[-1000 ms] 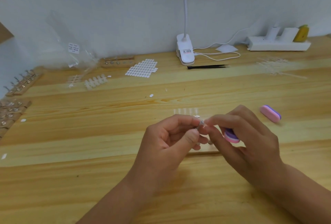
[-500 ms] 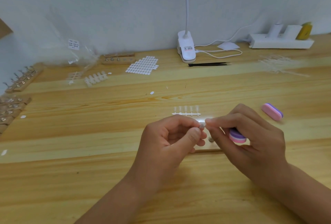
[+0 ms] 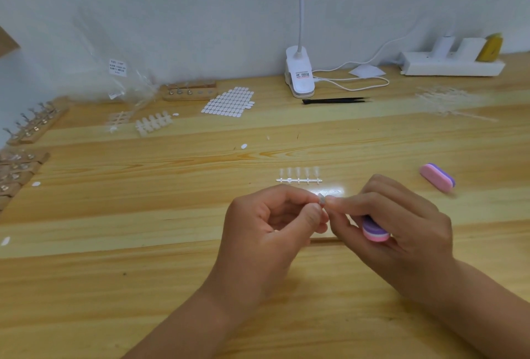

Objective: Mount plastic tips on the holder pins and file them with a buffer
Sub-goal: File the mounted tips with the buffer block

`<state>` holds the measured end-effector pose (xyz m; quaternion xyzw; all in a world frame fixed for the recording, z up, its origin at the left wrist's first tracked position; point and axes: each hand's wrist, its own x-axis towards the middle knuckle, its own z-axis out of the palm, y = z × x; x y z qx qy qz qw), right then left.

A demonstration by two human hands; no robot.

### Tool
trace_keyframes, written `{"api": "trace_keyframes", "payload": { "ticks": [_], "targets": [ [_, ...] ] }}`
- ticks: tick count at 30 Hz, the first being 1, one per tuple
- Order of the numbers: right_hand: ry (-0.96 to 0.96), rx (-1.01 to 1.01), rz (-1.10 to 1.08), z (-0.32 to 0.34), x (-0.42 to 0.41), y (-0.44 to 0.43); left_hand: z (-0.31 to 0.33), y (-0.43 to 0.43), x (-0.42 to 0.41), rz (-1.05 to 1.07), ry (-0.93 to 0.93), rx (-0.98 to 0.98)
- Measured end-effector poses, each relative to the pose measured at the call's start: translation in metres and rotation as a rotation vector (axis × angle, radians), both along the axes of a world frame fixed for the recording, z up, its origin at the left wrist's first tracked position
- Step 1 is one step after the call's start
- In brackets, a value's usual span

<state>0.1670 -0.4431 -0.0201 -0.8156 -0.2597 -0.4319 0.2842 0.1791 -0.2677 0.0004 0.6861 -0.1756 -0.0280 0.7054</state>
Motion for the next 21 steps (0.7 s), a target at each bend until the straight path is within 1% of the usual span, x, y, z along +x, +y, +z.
{"api": "trace_keyframes", "payload": {
  "ticks": [3,6,11,13,17,19,21],
  "targets": [
    [-0.006,-0.023,-0.001,-0.002,0.000,0.002,0.001,-0.001,-0.002,0.017,-0.031,0.022],
    [0.022,0.027,0.000,-0.001,-0.001,0.005,0.002,0.000,-0.002,0.013,-0.048,0.040],
    [0.234,0.319,0.088,0.005,-0.007,0.008,0.009,0.004,-0.002,-0.017,-0.094,0.047],
    [0.305,0.398,0.123,0.009,-0.009,0.006,0.011,0.006,-0.001,-0.032,-0.120,0.071],
    [0.371,0.429,0.119,0.015,-0.010,0.004,0.012,0.008,0.002,-0.021,-0.167,0.079],
    [0.380,0.443,0.133,0.018,-0.011,0.005,0.012,0.008,0.002,-0.020,-0.161,0.040],
    [0.379,0.446,0.148,0.019,-0.013,0.007,0.011,0.007,0.001,-0.045,-0.114,-0.035]
  ]
}}
